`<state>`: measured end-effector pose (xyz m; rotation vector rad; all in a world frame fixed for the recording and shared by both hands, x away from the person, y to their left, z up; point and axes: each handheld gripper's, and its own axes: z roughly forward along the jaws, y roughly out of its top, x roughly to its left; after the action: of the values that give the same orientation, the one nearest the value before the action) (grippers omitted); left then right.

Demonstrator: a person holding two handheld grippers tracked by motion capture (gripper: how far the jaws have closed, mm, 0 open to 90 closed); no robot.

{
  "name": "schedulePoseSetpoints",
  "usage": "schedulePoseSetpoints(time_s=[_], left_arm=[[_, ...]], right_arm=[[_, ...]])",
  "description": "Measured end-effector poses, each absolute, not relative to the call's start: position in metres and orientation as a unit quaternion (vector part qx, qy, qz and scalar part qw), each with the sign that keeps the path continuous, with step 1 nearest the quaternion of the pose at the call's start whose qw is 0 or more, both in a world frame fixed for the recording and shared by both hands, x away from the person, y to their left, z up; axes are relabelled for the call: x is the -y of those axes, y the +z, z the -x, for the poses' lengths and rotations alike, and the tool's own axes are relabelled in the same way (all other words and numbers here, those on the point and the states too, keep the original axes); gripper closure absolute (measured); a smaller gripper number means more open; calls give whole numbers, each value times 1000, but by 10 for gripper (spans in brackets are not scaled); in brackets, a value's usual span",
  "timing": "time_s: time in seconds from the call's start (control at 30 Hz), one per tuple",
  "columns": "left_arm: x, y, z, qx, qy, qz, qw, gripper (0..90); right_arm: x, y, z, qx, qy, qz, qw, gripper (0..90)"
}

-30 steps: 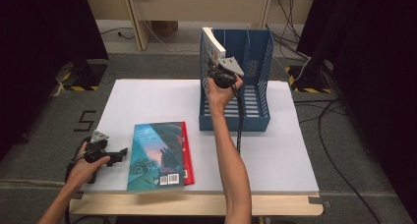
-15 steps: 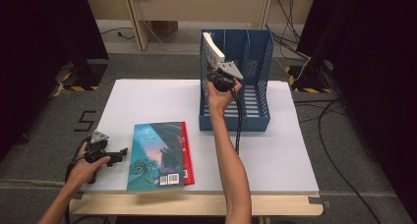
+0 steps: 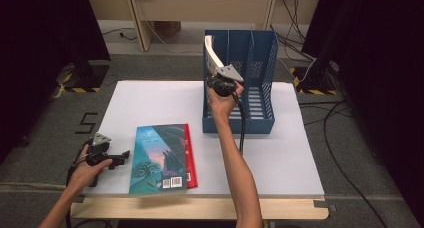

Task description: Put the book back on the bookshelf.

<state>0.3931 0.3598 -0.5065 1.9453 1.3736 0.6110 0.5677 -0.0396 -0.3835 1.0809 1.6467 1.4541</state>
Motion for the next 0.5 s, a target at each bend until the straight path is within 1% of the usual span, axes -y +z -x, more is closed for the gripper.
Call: schedulePoseSetpoints(time_s=[0.3, 0.37, 0.5], left_arm=[[-360, -506, -393, -526, 233, -746, 335, 88], [-360, -507, -393, -527, 233, -746, 335, 88], [-360, -506, -393, -526, 233, -746, 335, 88]], right_arm=[[41, -384, -562, -650, 556, -398, 332, 674], [41, -383, -558, -659, 550, -393, 329, 637], [42, -381, -551, -673, 544, -379, 328, 610]])
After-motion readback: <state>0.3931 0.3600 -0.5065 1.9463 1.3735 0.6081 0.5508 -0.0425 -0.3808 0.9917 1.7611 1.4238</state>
